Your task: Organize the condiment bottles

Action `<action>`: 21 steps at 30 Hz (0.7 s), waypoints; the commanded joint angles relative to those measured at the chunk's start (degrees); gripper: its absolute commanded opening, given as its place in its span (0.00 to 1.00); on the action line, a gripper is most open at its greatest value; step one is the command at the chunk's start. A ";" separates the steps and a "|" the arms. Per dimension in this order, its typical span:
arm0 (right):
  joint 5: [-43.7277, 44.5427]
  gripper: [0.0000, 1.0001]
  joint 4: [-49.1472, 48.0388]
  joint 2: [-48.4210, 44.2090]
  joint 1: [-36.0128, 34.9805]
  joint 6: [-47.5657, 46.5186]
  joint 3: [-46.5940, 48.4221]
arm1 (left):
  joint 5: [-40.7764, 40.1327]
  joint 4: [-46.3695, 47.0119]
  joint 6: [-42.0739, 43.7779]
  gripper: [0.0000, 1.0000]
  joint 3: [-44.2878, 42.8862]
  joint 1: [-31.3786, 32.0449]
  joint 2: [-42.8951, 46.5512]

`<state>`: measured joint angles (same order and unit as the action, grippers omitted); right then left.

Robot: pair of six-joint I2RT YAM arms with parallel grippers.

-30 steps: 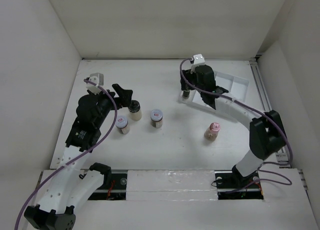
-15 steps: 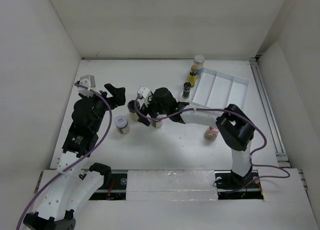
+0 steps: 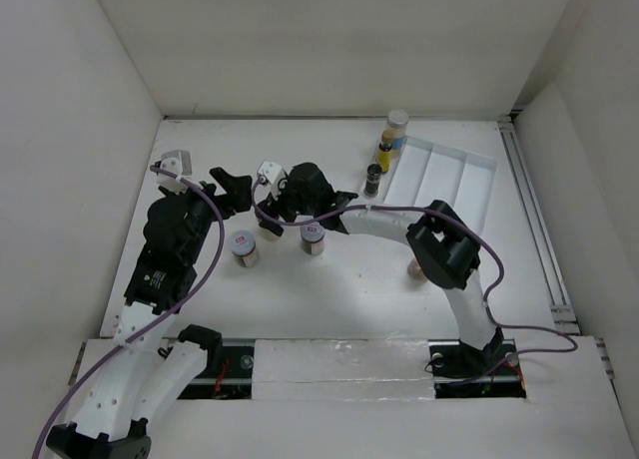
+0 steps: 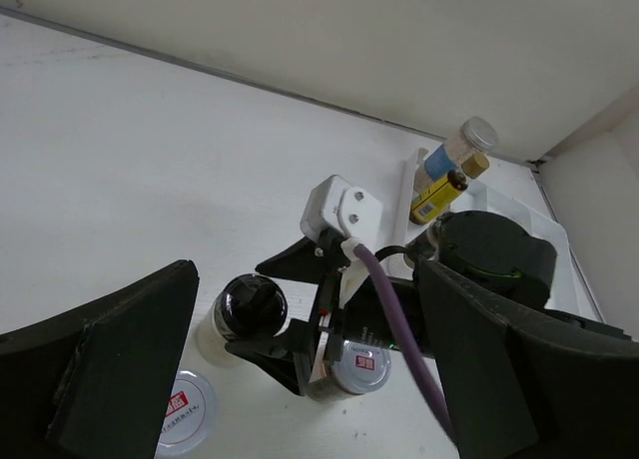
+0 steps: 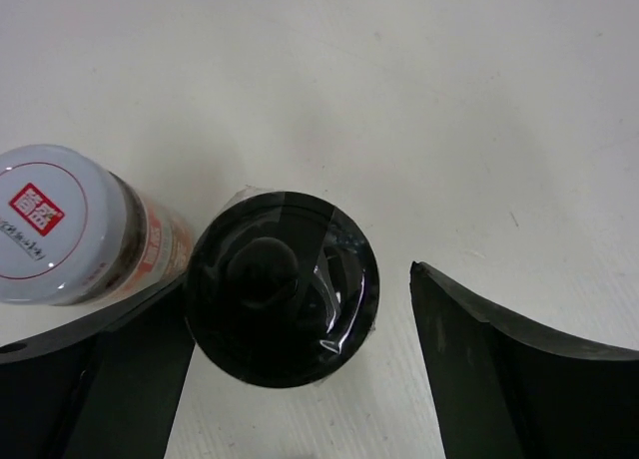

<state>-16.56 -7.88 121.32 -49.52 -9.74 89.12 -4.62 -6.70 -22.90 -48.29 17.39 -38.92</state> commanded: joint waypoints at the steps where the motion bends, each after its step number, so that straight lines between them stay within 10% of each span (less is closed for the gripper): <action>1: -1.10 0.87 -1.09 2.07 -0.23 0.60 3.16 | 1.11 2.13 0.22 0.89 0.13 -0.34 0.42; 9: -0.93 0.49 -7.75 -2.91 -0.23 3.14 0.19 | 1.63 2.13 0.22 0.89 0.13 -0.34 0.42; 21: 3.01 0.47 -18.49 -31.90 15.13 7.36 -12.20 | 1.63 2.13 0.75 0.89 0.13 -0.34 0.33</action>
<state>-17.10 -15.92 97.95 -40.64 -4.21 78.83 -3.20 -6.59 -22.83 -48.29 17.39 -39.16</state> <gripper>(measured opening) 0.717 0.884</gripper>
